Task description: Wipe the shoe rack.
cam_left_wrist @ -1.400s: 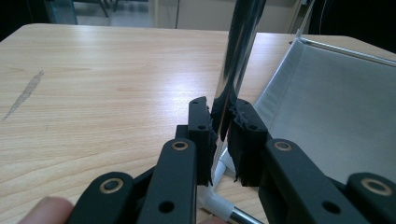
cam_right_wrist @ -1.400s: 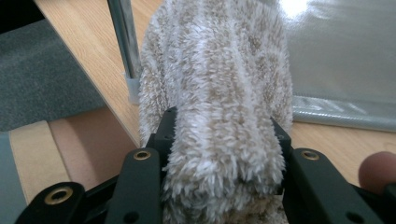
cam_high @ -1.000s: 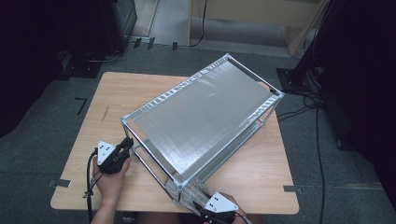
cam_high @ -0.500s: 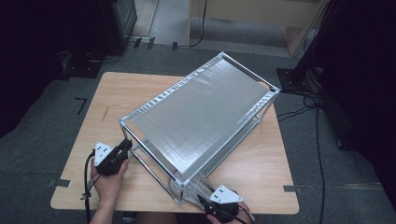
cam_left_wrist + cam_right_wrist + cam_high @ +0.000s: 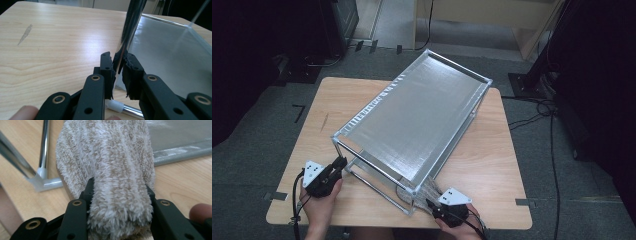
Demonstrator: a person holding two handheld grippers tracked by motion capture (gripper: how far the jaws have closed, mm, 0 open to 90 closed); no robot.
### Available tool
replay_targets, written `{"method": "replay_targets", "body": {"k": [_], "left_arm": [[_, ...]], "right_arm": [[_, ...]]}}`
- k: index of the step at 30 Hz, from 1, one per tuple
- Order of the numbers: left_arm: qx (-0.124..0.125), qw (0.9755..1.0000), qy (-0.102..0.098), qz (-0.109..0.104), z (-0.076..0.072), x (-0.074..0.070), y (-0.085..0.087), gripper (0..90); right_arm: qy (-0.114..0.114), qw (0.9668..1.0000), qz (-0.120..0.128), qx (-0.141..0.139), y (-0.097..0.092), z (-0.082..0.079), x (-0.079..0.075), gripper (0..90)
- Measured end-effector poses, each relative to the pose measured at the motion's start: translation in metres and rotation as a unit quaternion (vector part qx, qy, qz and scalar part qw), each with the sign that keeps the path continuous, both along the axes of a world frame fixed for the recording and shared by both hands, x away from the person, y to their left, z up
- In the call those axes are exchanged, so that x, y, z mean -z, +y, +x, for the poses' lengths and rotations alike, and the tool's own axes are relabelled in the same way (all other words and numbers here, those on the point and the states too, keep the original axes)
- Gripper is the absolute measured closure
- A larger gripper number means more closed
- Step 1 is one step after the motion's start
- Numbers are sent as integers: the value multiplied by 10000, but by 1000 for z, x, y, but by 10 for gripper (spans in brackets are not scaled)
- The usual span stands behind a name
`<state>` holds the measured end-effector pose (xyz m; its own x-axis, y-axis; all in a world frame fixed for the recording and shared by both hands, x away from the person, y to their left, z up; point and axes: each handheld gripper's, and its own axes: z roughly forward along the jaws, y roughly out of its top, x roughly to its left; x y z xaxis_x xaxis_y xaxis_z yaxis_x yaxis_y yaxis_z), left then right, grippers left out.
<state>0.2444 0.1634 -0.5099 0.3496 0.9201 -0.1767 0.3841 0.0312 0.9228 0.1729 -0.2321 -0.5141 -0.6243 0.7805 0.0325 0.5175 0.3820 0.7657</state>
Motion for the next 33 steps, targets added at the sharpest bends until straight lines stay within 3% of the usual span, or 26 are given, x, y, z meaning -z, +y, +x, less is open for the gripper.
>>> {"method": "replay_targets", "body": {"k": [13,21,31,33], "left_arm": [[78,9999,69,-89,-27,1,3,787],[198,9997,110,-129,-40,3,5,784],[275,9991,225,-240,-52,3,2,777],[267,9989,272,-277,-52,2,2,771]], "right_arm": [[38,9999,36,162,-7,16,0,623],[206,9990,283,260,-15,31,0,628],[52,9984,333,444,-17,41,1,628],[16,9971,538,529,-23,41,1,626]]}}
